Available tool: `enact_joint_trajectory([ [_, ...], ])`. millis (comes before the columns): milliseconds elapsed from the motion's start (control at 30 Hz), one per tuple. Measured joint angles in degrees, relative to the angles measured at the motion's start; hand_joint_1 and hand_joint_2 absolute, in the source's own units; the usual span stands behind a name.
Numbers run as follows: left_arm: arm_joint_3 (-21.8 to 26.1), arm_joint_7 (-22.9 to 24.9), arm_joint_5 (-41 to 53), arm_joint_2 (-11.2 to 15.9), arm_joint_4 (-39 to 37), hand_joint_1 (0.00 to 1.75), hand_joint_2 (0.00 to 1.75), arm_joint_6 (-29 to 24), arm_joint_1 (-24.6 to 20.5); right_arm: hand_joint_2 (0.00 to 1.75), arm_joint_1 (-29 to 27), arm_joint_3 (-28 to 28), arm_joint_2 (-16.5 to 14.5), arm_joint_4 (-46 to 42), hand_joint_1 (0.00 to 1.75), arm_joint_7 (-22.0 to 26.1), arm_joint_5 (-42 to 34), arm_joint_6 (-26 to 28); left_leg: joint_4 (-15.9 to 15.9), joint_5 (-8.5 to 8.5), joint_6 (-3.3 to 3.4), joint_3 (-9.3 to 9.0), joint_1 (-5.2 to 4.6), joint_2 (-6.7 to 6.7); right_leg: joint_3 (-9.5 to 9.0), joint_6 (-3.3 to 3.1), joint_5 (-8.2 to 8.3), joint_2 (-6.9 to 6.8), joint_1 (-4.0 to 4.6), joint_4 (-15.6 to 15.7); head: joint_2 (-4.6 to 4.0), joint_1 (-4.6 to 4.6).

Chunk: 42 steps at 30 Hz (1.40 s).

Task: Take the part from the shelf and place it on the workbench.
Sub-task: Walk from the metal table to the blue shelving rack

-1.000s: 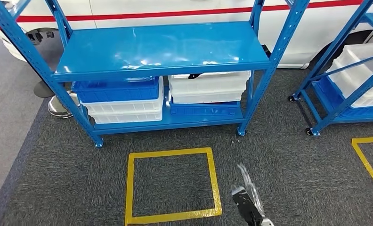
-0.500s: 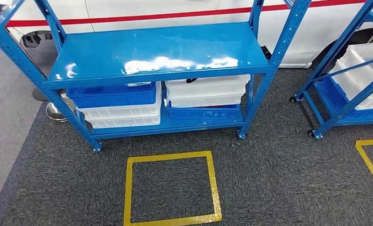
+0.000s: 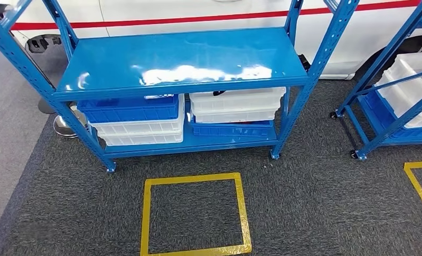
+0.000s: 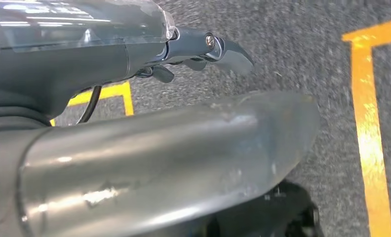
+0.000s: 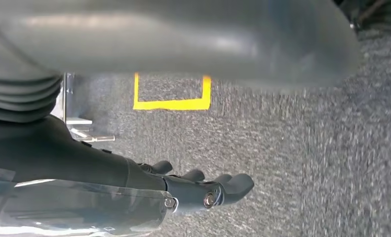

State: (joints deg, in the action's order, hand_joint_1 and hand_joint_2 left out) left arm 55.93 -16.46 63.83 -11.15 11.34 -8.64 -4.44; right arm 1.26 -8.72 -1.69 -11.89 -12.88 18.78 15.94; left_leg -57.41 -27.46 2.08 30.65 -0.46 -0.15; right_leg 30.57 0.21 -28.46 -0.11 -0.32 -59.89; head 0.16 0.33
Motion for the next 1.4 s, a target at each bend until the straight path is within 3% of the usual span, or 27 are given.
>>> enact_joint_trajectory([
  [67, 0.31, 0.09, -0.08, -0.09, 0.0, 0.0, 0.0, -0.18, 0.05, 0.0, 0.11, 0.0, 0.03, 0.2, 0.0, -0.41, 0.02, -0.01, 0.51, 0.17, 0.35, -0.95, 0.31, 0.05, 1.33, 0.45, -1.88, 0.08, -0.1, -3.02, 0.0, 0.25],
  [133, 0.61, 0.23, -0.08, -0.16, 0.0, 0.0, 0.0, -0.45, 0.0, 0.0, 0.14, 0.0, 0.03, 0.38, 0.0, -0.77, 0.02, -0.02, 0.57, -0.02, 0.54, -1.26, 0.35, 0.11, 5.06, 1.0, -5.06, 0.13, -0.35, -9.55, -0.01, 0.5],
  [200, 0.92, 0.34, -0.08, -0.22, 0.0, 0.0, 0.0, -0.7, 0.05, 0.0, 0.11, 0.0, 0.05, 0.54, 0.0, -1.1, 0.02, -0.05, 0.54, -0.51, 0.5, -1.75, 0.43, 0.07, 8.47, 1.57, -6.05, 0.12, -0.67, -14.11, -0.01, 0.51],
  [233, 1.06, 0.39, -0.08, -0.26, 0.0, 0.0, 0.0, -0.78, 0.1, 0.0, 0.07, 0.0, 0.06, 0.62, 0.0, -1.26, 0.02, -0.07, 0.52, -0.86, 0.35, -2.19, 0.53, 0.0, 8.82, 1.8, -4.79, 0.1, -0.83, -13.55, -0.01, 0.53],
  [300, 1.27, 0.47, -0.11, -0.38, 0.0, 0.0, 0.0, -0.85, 0.18, 0.0, -0.08, 0.0, 0.1, 0.74, 0.0, -1.45, 0.02, -0.1, 0.51, -1.76, -0.15, -3.35, 0.75, -0.15, 6.84, 2.02, 0.3, 0.07, -1.11, -7.09, -0.01, 0.56],
  [333, 1.35, 0.49, -0.14, -0.45, 0.0, 0.0, 0.0, -0.88, 0.19, 0.0, -0.19, 0.0, 0.12, 0.86, 0.0, -1.5, 0.02, -0.16, 0.48, -2.23, -0.49, -3.93, 0.81, -0.18, 5.65, 1.92, 2.07, 0.05, -1.08, -3.76, -0.01, 0.61],
  [400, 1.45, 0.45, -0.21, -0.55, 0.0, 0.0, 0.0, -0.92, 0.05, 0.0, -0.11, 0.0, 0.14, 1.09, 0.0, -1.58, 0.02, -0.4, 0.37, -3.06, -1.3, -4.29, 0.79, -0.11, 4.5, 1.09, 2.67, -0.09, -0.7, 0.0, -0.01, 0.83],
  [533, 1.55, 0.28, -0.35, -0.69, 0.0, 0.0, 0.0, -0.93, -0.17, 0.0, -0.03, 0.0, 0.09, 1.25, 0.0, -1.73, 0.02, -0.85, -1.58, -4.15, -2.65, -4.94, 0.73, -0.01, 3.32, -0.97, 1.87, -0.08, -0.71, 0.53, 0.0, 0.42],
  [600, 1.58, 0.26, -0.42, -0.72, 0.0, 0.0, 0.0, -0.93, -0.21, 0.0, -0.03, 0.0, 0.06, 1.27, 0.0, -1.78, 0.02, -0.85, -6.38, -6.26, -3.14, -2.57, 0.91, 0.01, 2.48, -1.61, 1.47, -0.19, -0.75, 0.68, 0.01, 0.13],
  [667, 1.63, 0.25, -0.43, -0.74, 0.0, 0.0, 0.0, -0.91, -0.19, 0.0, -0.02, 0.0, 0.07, 1.28, 0.0, -1.79, 0.03, -0.85, -13.82, -9.34, -3.51, 2.15, 1.01, 0.0, 2.06, -1.96, 1.01, -0.14, -0.65, 0.67, 0.0, -0.1],
  [700, 1.65, 0.26, -0.43, -0.74, 0.0, 0.0, 0.0, -0.86, -0.14, 0.0, -0.02, 0.0, 0.07, 1.28, 0.0, -1.78, 0.07, -0.86, -16.3, -10.05, -3.59, 4.16, 1.05, 0.0, 1.79, -2.0, 0.75, -0.05, -0.59, 0.66, 0.0, -0.08],
  [733, 1.68, 0.28, -0.43, -0.74, 0.0, 0.0, 0.0, -0.79, -0.08, 0.0, -0.01, 0.0, 0.07, 1.28, 0.0, -1.78, 0.12, -0.88, -16.88, -9.5, -3.57, 5.32, 1.06, 0.0, 1.41, -1.99, 0.45, 0.05, -0.54, 0.66, 0.0, -0.13],
  [767, 1.69, 0.3, -0.43, -0.74, 0.0, 0.0, 0.0, -0.7, -0.02, 0.0, -0.01, 0.0, 0.06, 1.28, 0.0, -1.77, 0.18, -0.91, -15.3, -7.61, -3.45, 5.44, 1.06, 0.0, 0.92, -1.92, 0.12, 0.13, -0.52, 0.65, 0.0, -0.14],
  [833, 1.72, 0.33, -0.43, -0.73, 0.0, 0.0, 0.0, -0.42, 0.08, 0.0, -0.07, 0.01, 0.02, 1.3, 0.0, -1.68, 0.33, -1.03, -8.45, -2.1, -2.84, 3.85, 0.94, 0.03, -0.2, -1.66, -0.61, 0.18, -0.47, 0.68, 0.01, -0.12],
  [900, 1.76, 0.33, -0.42, -0.72, 0.0, 0.0, 0.0, -0.1, 0.04, 0.0, -0.04, 0.03, -0.03, 1.36, 0.0, -1.54, 0.51, -1.11, -3.51, -0.08, -2.12, 2.82, 0.56, 0.08, -0.65, -1.14, -1.14, 0.16, -0.41, 0.65, 0.01, -0.16],
  [967, 1.8, 0.34, -0.39, -0.71, 0.0, 0.0, 0.0, 0.0, 0.03, 0.0, 0.1, 0.05, -0.09, 1.39, 0.0, -1.43, 0.65, -1.15, -2.57, -0.06, -1.52, 2.74, 0.24, 0.02, -0.76, -0.42, -1.49, 0.14, -0.36, 0.75, 0.0, -0.23],
  [1067, 1.8, 0.36, -0.3, -0.8, 0.0, 0.0, 0.0, -0.05, 0.06, 0.0, 0.25, 0.07, -0.12, 1.38, 0.0, -1.37, 0.87, -1.19, -1.43, 1.32, -0.43, 1.93, 0.66, 0.06, -0.53, 0.53, -3.02, 0.13, -0.38, -0.75, -0.01, -0.11],
  [1167, 1.8, 0.36, -0.25, -0.89, 0.0, 0.0, 0.0, -0.06, -0.1, 0.0, 0.27, 0.08, -0.14, 1.39, 0.0, -1.22, 1.03, -1.39, -0.95, 1.43, 0.17, 1.72, 0.69, 0.1, 4.5, 0.97, -7.89, 0.14, -0.47, -10.4, -0.01, 0.12],
  [1200, 1.8, 0.36, -0.25, -0.89, 0.0, 0.0, 0.0, -0.07, -0.09, 0.0, 0.26, 0.09, -0.15, 1.39, 0.0, -1.16, 1.06, -1.47, -0.96, 1.36, 0.24, 1.69, 0.64, 0.1, 6.28, 1.05, -8.69, 0.13, -0.5, -13.37, -0.01, 0.12],
  [1233, 1.8, 0.37, -0.25, -0.89, 0.0, 0.0, 0.0, -0.07, -0.07, 0.0, 0.25, 0.1, -0.16, 1.39, 0.0, -1.1, 1.09, -1.52, -0.96, 1.27, 0.28, 1.62, 0.59, 0.07, 7.3, 1.09, -8.38, 0.13, -0.51, -14.68, -0.01, 0.11],
  [1267, 1.8, 0.39, -0.25, -0.89, 0.0, 0.0, 0.0, -0.08, -0.06, 0.0, 0.23, 0.1, -0.17, 1.39, 0.0, -1.05, 1.13, -1.53, -0.97, 1.17, 0.26, 1.47, 0.57, 0.01, 7.2, 1.05, -6.87, 0.12, -0.51, -13.67, -0.01, 0.12],
  [1333, 1.8, 0.43, -0.25, -0.92, 0.0, 0.0, 0.0, -0.08, -0.05, 0.0, 0.21, 0.11, -0.15, 1.39, 0.0, -1.0, 1.19, -1.61, -0.97, 0.92, 0.05, 1.05, 0.56, -0.14, 4.33, 0.68, -2.21, 0.12, -0.46, -6.45, -0.01, 0.15],
  [1400, 1.8, 0.44, -0.27, -0.98, 0.0, 0.0, 0.0, -0.09, -0.09, 0.0, 0.22, 0.11, -0.12, 1.41, 0.0, -0.97, 1.24, -1.74, -1.1, 0.6, -0.45, 0.81, 0.36, -0.22, 1.74, 0.14, 0.42, 0.14, -0.2, -0.23, 0.0, 0.11],
])
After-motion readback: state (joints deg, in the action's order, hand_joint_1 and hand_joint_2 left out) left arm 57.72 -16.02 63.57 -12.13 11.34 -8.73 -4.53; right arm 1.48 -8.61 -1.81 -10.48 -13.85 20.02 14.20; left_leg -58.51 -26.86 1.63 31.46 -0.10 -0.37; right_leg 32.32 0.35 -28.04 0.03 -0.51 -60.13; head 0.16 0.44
